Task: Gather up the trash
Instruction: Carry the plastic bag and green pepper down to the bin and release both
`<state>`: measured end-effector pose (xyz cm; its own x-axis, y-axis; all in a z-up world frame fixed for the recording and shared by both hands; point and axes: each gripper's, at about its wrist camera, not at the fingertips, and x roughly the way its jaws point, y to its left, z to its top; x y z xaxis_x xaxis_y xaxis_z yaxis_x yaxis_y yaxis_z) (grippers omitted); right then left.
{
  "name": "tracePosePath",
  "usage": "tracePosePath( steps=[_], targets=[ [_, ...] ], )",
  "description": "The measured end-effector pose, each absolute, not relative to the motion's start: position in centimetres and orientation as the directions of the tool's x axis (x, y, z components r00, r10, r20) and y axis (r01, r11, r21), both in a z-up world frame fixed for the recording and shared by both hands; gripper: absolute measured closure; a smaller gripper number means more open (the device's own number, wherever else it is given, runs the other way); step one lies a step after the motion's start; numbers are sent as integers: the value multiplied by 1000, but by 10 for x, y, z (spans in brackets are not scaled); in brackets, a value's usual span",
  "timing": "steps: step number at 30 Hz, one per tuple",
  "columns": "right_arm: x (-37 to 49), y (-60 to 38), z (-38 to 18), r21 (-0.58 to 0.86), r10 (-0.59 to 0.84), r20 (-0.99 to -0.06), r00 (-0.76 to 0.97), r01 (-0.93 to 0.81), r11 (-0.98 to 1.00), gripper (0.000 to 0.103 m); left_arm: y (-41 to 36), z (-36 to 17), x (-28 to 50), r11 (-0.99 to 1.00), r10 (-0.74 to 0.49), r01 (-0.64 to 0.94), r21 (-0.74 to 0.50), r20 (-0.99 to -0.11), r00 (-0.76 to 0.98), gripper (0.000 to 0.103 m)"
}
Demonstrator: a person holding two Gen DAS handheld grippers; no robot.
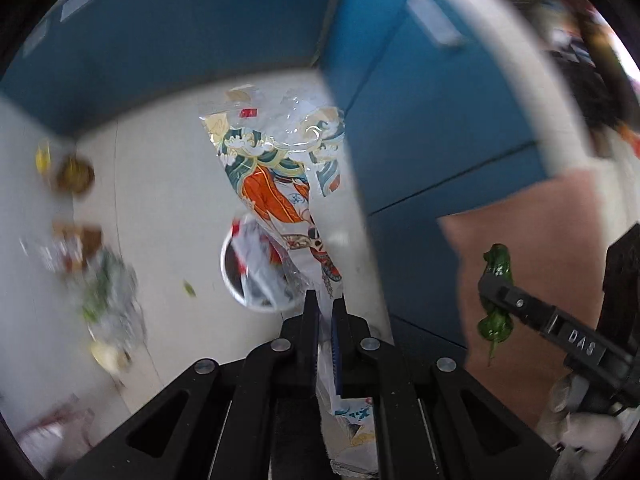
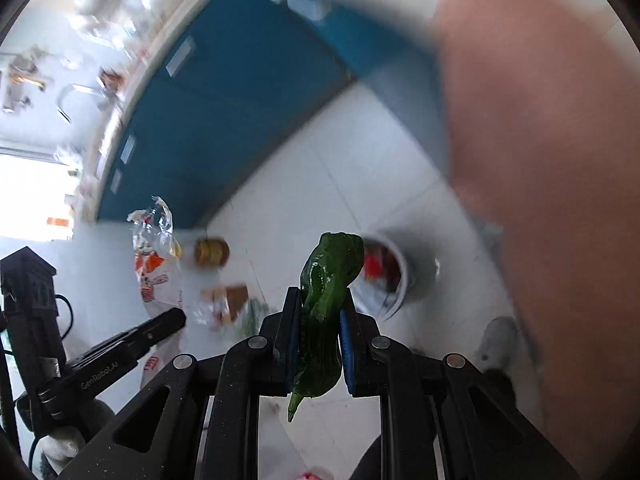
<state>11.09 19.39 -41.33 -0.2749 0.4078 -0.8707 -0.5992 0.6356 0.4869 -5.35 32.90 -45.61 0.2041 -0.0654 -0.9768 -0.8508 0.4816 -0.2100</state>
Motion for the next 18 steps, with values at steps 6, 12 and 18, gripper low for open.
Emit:
tracePosePath(
  steps=[6,12,18],
  targets=[
    [79,235,-609,491,315,-868,-383,-573,656,85,368,-666,-94,313,-208,-919,-239,-962,180,100],
    [68,273,-776,495,257,-856,-448,-569,657,84,386,-803,-100,279,-284,-937,-210,-950,128,99],
    [57,288,-853,427,110,-870,-481,-622,656,52,382,-835,-115,263,-259,-950,-171,-961,102,81]
  ],
)
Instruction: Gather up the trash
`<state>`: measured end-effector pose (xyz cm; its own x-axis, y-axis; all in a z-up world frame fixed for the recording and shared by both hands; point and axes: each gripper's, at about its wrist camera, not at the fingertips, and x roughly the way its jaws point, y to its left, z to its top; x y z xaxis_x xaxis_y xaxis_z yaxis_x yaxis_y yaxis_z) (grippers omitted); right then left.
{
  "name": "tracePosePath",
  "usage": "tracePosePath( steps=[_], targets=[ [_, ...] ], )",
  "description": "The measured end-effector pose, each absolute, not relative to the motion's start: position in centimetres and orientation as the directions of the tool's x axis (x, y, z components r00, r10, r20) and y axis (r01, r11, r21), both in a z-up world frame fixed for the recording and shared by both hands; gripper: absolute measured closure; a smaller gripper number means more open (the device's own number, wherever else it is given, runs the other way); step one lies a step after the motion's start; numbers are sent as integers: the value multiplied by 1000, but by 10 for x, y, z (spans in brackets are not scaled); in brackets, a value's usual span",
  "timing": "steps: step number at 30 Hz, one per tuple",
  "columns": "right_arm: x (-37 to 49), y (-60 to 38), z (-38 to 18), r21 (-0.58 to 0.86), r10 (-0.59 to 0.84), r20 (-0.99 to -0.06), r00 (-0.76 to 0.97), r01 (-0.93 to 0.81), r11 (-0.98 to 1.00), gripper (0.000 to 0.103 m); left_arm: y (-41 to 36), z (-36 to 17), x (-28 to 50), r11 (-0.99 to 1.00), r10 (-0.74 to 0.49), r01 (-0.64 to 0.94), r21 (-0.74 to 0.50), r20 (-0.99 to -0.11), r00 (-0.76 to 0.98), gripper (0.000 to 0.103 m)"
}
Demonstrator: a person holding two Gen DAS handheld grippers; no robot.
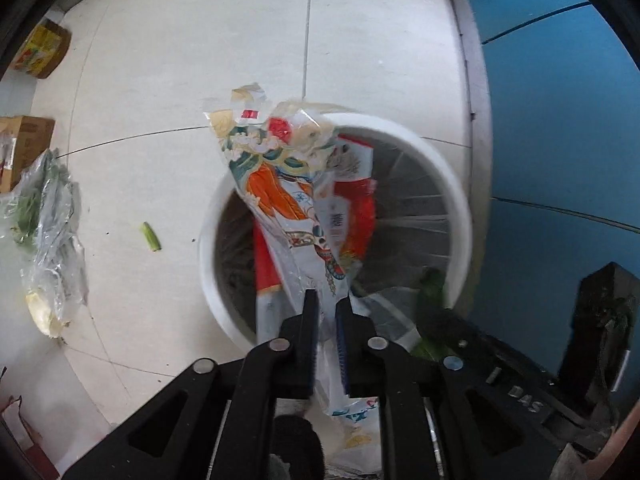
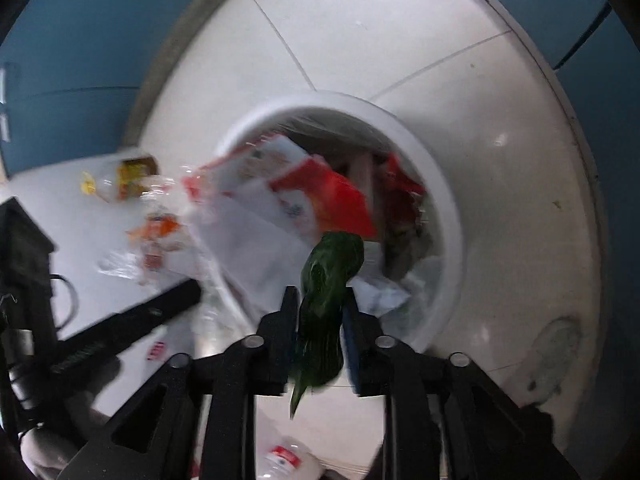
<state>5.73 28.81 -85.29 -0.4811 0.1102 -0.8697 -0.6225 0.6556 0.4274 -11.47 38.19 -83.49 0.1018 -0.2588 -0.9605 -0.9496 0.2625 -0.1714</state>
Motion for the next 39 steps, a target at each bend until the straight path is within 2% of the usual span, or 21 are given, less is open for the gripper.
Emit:
tracePosePath(
  steps=[1,2,3,5,7,9,13,17,21,24,27,39],
  targets=[
    [59,285,-852,422,116,-875,-469,-625,657,43,380,-833,-115,264,-249,-950,-165,-963,98,66],
    [60,282,-849,427,128,-875,-467,-620,658,32,379,-830,-117,264,-235,-951,-161,-967,98,31],
    [63,279,-845,428,136,-876,-462,-617,661,32,380,-825,-118,272,-210,-950,-151,-973,94,3],
    [68,277,-833,387,126,-903,-410,-654,649,32,380,-821,-120,295,-163,-947,-123,-984,77,1],
    [69,279,-817,334,115,-934,-339,-710,620,26,382,-815,-117,323,-111,-944,-74,-993,40,1],
    [68,283,-798,249,108,-967,-229,-778,577,9,382,-807,-118,343,-52,-939,-27,-999,10,1],
    [60,289,-764,29,72,-997,6,-874,486,0,378,-793,-127,364,38,-931,40,-999,-28,1],
    [49,288,-744,-63,62,-993,99,-901,429,0,370,-775,-140,350,99,-934,77,-994,-45,1],
    [41,278,-715,-78,70,-991,118,-905,418,0,362,-741,-150,332,123,-939,86,-991,-48,1],
    [29,271,-683,-69,80,-990,114,-903,423,0,349,-691,-157,326,153,-942,79,-988,-30,1],
    [18,257,-626,-65,111,-986,122,-905,420,0,333,-632,-162,319,173,-946,52,-985,4,1],
    [-19,180,-322,-44,287,-942,176,-909,414,0,258,-365,-173,385,304,-923,-1,-944,128,1]
  ],
)
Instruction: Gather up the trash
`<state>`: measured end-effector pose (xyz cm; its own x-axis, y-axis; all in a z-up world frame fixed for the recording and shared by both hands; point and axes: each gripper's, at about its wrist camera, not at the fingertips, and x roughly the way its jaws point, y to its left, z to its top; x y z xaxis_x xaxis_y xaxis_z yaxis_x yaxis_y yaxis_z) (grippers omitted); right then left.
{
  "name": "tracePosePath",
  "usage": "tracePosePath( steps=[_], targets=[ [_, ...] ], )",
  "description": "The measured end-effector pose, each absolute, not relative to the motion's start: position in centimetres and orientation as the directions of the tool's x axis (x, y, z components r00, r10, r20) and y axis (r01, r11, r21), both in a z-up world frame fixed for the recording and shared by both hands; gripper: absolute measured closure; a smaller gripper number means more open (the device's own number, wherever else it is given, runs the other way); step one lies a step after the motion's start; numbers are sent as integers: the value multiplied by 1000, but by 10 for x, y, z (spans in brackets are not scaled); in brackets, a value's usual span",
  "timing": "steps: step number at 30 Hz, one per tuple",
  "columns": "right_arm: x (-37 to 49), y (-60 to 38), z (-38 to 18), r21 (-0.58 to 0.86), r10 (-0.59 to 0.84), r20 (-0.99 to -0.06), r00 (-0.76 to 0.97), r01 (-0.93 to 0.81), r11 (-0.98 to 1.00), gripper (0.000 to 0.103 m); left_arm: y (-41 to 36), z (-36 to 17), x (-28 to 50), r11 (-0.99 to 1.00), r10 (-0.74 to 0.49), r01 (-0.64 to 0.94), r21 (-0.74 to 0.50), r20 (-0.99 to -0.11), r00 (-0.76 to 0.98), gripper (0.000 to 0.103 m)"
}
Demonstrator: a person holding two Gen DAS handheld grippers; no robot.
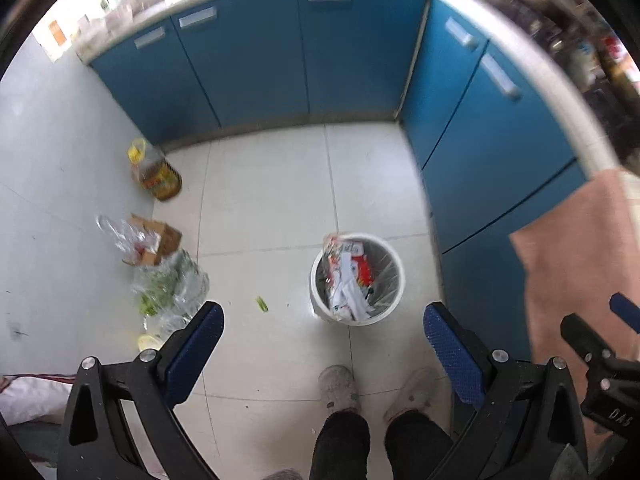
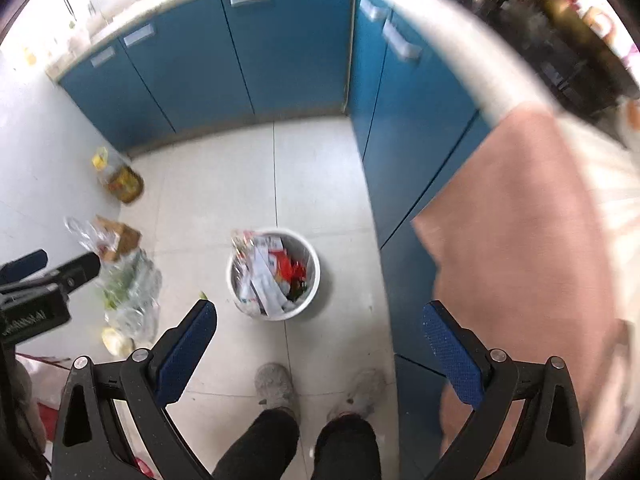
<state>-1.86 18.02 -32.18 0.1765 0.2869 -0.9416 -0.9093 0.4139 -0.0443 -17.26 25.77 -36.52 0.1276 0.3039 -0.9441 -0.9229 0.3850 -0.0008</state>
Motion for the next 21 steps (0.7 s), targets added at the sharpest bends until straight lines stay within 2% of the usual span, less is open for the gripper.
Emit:
tracePosePath(
  steps=[5,10,15,21],
  targets=[
    [-30,138,-207,-19,386,-902,194,-911,412,0,221,-280,-176,389,357,-921,-27,-917,178,1],
    [-31,98,-128,37,472,-867,159,-925,379,0,177,-216,-173,367,406,-930,-37,-892,196,1],
    [-29,66,-71,68,536,-836,120,-946,317,0,133,-167,-174,319,462,-946,-54,-863,205,1],
    [-39,33,-31,74,564,-821,90,-962,262,0,99,-131,-183,279,495,-959,-56,-847,193,1]
  ],
)
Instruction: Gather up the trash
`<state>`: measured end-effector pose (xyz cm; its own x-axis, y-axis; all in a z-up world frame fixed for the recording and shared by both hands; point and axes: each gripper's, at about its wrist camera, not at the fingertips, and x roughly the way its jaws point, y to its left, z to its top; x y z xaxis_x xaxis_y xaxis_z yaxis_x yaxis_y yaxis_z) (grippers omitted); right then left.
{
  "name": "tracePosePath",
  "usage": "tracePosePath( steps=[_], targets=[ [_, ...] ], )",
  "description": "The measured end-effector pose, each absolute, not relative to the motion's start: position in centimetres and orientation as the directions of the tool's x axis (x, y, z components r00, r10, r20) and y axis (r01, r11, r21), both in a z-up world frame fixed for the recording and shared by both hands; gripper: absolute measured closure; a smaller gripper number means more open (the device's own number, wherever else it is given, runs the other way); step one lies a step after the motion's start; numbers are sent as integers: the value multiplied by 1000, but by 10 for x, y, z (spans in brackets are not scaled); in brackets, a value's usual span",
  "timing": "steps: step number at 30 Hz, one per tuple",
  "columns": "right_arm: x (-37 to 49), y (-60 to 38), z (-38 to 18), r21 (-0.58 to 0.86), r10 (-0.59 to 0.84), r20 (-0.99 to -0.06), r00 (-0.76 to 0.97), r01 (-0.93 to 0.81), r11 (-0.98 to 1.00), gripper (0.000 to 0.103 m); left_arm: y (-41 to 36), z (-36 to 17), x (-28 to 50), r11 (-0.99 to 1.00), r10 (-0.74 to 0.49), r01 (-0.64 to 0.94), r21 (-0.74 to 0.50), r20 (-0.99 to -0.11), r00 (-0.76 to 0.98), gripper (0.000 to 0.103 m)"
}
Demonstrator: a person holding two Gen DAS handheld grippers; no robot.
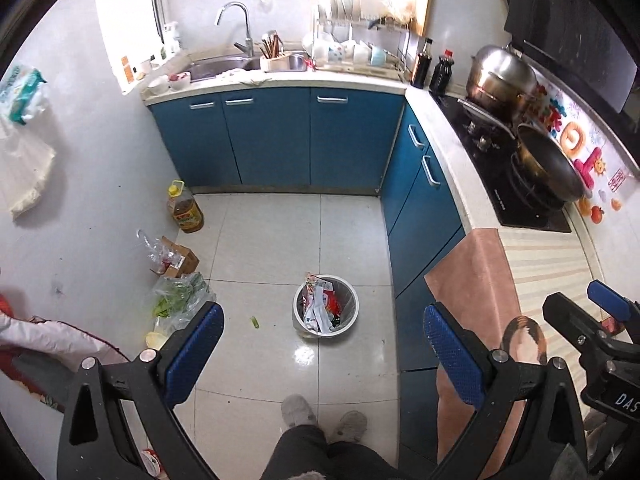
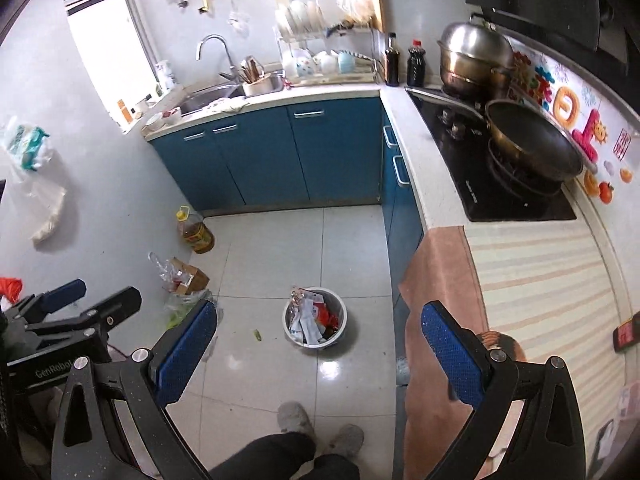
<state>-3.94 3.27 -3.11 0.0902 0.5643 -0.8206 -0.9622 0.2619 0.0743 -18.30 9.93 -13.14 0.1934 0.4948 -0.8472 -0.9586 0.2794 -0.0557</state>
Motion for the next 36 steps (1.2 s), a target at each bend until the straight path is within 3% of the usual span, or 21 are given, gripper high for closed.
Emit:
tracePosePath(
  steps=[10,19,36],
  targets=[
    [-60,3,-4,75,560,-823,97,-958,276,0,72,-109,-200,300,516,-954,-21,-838,180,1],
    [-65,-7,-10,129,518,-855,19,-960,247,0,63,-112,-209,297,446,-948,-110,-862,240,1],
    [-53,-5,-13,155,495,-868,-25,-963,223,0,65,-112,-207,341,394,-928,-153,-873,288,1]
  ],
)
